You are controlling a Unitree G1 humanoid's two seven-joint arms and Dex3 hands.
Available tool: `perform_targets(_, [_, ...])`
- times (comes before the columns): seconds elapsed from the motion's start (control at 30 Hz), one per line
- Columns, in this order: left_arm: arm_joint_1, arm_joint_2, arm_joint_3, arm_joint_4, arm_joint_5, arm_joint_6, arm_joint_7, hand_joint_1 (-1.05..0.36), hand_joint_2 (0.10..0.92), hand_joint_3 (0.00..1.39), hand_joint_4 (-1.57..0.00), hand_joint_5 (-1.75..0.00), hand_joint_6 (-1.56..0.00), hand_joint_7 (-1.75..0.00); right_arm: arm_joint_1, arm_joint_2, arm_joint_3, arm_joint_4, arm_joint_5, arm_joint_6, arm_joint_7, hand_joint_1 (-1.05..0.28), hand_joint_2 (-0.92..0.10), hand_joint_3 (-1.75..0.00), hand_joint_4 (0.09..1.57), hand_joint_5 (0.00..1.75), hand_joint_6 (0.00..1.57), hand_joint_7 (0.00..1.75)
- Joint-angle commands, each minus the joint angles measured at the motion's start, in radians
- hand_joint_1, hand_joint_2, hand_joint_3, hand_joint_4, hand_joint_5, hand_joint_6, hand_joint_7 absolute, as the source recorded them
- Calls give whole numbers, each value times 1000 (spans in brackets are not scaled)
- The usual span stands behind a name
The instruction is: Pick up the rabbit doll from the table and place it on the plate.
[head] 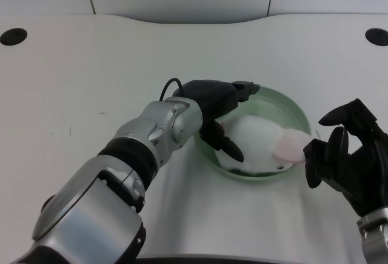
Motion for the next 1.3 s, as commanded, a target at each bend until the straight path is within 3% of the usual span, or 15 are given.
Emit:
perform_targets(0.03, [-29,17,-7,-4,12,13,15,-1046,920,37,1,1,1,1,-3,-16,-10,5,11,-4,8,-633,-501,-1362,1244,1746,768,1746])
perform_targets(0.2, [-37,66,31,-20,-25,-13,6,-1048,921,85,1,1,1,1,-10,-24,-13,5,12,19,5,-630,-507,-1351,1242,1746,762,1746])
perform_targets(0.37, [-20,115,155,-53,-154,-53,-60,-1048,912,63,1,1,1,1,-28,-32,-24,36,26,5,28,-602,-523,-1368,1243,1746,768,1746])
perform_targets(0.5, [6,166,211,-87,-214,-84,-90,-1048,920,58,-35,-19,-23,-13,-37,-35,-30,36,38,29,18,-586,-517,-1391,1201,1746,753,1746])
perform_targets(0.53, [15,184,231,-94,-239,-91,-113,-1048,921,58,-47,-26,-32,-17,-40,-37,-33,42,45,28,28,-583,-516,-1395,1193,1746,748,1746])
perform_targets(0.67, [55,237,321,-121,-351,-100,-243,-1008,921,46,-75,-78,-111,-84,-45,-44,-33,52,28,12,31,-591,-503,-1402,1245,1746,755,1746])
perform_targets(0.7, [66,246,336,-128,-371,-97,-268,-990,921,79,-47,-204,-111,-141,-46,-45,-33,52,25,10,33,-597,-503,-1398,1259,1746,760,1746])
perform_targets(0.77, [101,268,362,-152,-403,-93,-302,-946,921,189,-10,-487,-117,-234,-44,-45,-34,43,32,24,34,-587,-501,-1399,1257,1746,760,1746])
perform_targets(0.83, [117,276,368,-169,-414,-88,-313,-929,921,239,-2,-596,-121,-264,-43,-45,-35,39,36,31,33,-582,-499,-1402,1248,1746,758,1746])
perform_targets(0.93, [247,307,478,-250,-551,-85,-385,-811,921,339,-60,-686,-196,-284,-33,-42,-31,6,28,63,6,-531,-522,-1450,1203,1746,745,1746])
perform_targets(0.97, [284,317,500,-283,-577,-76,-397,-786,921,359,-103,-721,-228,-288,-32,-42,-31,1,29,69,4,-522,-525,-1460,1196,1746,743,1746])
perform_targets(1.03, [381,327,544,-388,-628,-50,-393,-713,921,391,-155,-772,-269,-269,-33,-41,-36,-2,48,72,21,-512,-530,-1471,1198,1746,738,1746])
perform_targets(1.07, [433,331,566,-450,-654,-29,-386,-669,921,404,-190,-803,-298,-252,-34,-41,-38,0,51,75,21,-504,-534,-1478,1202,1746,727,1746])
perform_targets(1.2, [565,337,607,-643,-698,64,-365,-633,921,423,-246,-842,-337,-230,-40,-45,-41,14,46,58,29,-507,-533,-1473,1198,1746,712,1746])
perform_targets(1.3, [716,315,679,-818,-778,135,-331,-552,921,472,-360,-889,-460,-169,-50,-49,-39,19,31,56,20,-525,-530,-1474,1203,1746,724,1746])
